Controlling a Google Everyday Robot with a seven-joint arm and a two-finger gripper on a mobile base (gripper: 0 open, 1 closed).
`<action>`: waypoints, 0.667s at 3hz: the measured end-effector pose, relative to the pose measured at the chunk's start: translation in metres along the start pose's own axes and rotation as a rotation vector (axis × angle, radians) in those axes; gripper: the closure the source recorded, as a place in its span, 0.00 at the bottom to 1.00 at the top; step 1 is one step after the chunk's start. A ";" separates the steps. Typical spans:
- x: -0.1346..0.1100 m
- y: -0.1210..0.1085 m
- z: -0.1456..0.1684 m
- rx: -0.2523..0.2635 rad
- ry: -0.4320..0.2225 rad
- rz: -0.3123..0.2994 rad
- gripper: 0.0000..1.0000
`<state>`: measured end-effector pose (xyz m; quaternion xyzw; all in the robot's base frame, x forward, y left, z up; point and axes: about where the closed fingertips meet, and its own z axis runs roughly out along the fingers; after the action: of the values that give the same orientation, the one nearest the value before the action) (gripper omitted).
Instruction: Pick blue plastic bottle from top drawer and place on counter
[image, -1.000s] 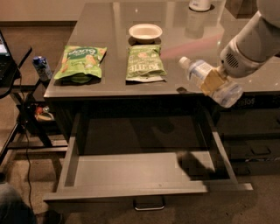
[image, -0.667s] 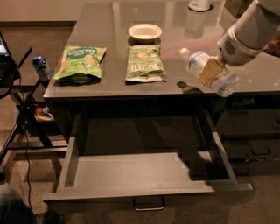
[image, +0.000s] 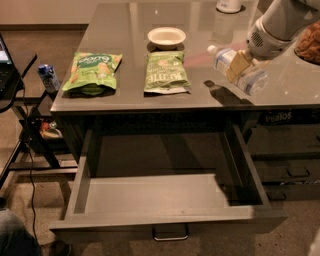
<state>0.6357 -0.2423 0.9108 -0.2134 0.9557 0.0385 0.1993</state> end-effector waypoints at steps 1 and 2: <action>-0.010 -0.011 0.016 -0.023 -0.002 0.023 1.00; -0.014 -0.020 0.031 -0.043 0.002 0.046 1.00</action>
Offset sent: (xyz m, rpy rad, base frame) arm 0.0482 -0.0187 -0.0316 0.0807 0.0389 -0.0480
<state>0.6669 -0.2501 0.8883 -0.1958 0.9594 0.0631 0.1928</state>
